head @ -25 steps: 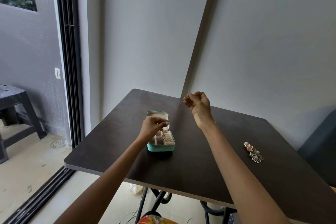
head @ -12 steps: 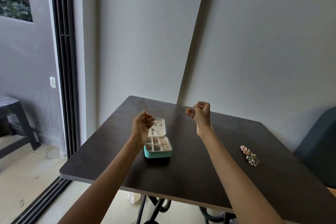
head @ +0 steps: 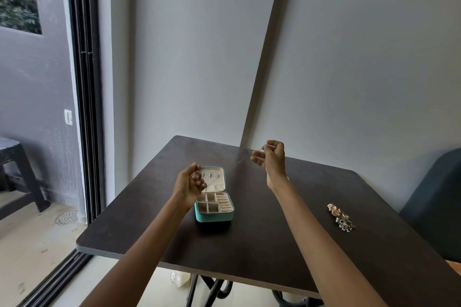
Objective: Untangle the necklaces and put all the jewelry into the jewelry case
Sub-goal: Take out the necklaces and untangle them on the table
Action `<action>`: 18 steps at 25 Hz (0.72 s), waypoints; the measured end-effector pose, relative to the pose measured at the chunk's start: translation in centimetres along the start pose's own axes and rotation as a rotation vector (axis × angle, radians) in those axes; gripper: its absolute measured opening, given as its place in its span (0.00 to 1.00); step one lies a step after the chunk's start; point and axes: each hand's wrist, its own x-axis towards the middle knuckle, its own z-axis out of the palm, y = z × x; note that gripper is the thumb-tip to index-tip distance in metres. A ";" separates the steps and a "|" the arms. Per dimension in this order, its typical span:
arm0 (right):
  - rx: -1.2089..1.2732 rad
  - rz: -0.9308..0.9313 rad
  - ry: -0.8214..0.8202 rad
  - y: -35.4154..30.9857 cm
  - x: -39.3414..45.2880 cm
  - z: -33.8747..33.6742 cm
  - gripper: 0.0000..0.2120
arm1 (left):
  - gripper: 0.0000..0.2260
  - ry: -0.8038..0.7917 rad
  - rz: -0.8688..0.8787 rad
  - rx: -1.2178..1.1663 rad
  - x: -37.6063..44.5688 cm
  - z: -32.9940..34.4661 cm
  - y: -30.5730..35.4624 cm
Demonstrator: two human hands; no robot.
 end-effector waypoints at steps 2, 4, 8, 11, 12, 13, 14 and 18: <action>-0.018 -0.020 -0.023 0.2 0.0 -0.1 0.04 | 0.16 -0.063 -0.012 -0.008 -0.1 -0.3 0.0; -0.020 -0.035 -0.049 0.2 0.1 0.0 0.06 | 0.20 -0.102 0.088 0.276 -0.3 -0.2 0.1; 0.049 -0.053 -0.097 -0.1 0.2 0.4 0.09 | 0.17 -0.160 0.481 1.365 -0.3 0.4 -0.2; 0.098 -0.051 -0.098 -0.1 0.0 0.5 0.10 | 0.10 -0.089 0.722 1.827 -0.1 0.5 -0.9; 0.113 -0.052 -0.105 -0.2 -0.1 0.5 0.10 | 0.16 -0.089 0.731 1.886 0.0 0.4 -1.3; 0.129 -0.050 -0.117 -0.1 -0.1 0.5 0.10 | 0.23 -0.103 0.697 1.943 0.2 0.2 -1.7; 0.143 -0.049 -0.132 -0.1 -0.2 0.5 0.10 | 0.29 -0.100 0.666 1.986 0.2 0.1 -2.1; 0.163 -0.053 -0.185 0.1 -0.3 0.5 0.10 | 0.38 -0.073 0.636 1.911 0.6 -0.2 -2.5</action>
